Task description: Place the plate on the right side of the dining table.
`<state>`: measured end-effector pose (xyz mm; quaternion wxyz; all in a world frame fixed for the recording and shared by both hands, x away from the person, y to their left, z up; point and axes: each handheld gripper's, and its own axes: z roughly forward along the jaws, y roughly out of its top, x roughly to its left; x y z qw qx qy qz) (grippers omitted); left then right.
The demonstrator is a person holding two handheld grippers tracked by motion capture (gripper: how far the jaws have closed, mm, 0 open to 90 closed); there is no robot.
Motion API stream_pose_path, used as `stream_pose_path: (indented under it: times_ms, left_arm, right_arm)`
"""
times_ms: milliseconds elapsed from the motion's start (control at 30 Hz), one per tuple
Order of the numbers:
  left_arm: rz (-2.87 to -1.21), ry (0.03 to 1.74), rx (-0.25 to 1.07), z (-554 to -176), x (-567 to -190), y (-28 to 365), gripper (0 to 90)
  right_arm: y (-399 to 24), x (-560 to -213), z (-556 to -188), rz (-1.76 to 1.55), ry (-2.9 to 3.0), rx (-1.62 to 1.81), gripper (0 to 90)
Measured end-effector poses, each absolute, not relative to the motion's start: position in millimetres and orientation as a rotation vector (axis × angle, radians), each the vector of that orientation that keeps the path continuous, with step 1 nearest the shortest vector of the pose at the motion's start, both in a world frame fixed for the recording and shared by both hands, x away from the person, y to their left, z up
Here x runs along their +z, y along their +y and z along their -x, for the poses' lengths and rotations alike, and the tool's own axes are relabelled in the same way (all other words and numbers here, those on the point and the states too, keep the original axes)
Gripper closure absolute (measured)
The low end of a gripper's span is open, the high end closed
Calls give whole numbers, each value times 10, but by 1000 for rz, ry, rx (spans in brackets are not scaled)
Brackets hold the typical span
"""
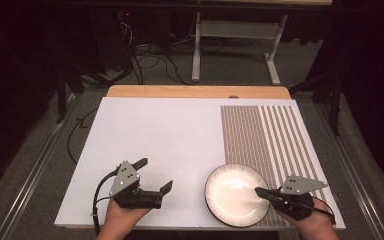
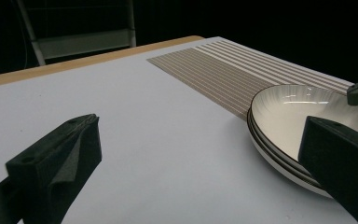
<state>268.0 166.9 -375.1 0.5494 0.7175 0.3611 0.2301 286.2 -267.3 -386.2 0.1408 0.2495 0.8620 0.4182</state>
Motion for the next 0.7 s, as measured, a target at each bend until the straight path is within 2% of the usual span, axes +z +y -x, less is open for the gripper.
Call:
stream_pose_path:
  times_ms: [333, 700]
  left_arm:
    - [-1688, 865, 566, -2681, -3745, 1738, 0]
    - [-1663, 874, 590, -2672, -3721, 1805, 0]
  right_arm:
    - [-2958, -3846, -2917, -833, 2394, 1203, 900]
    - [-2945, -3888, -2917, -832, 2426, 1170, 900]
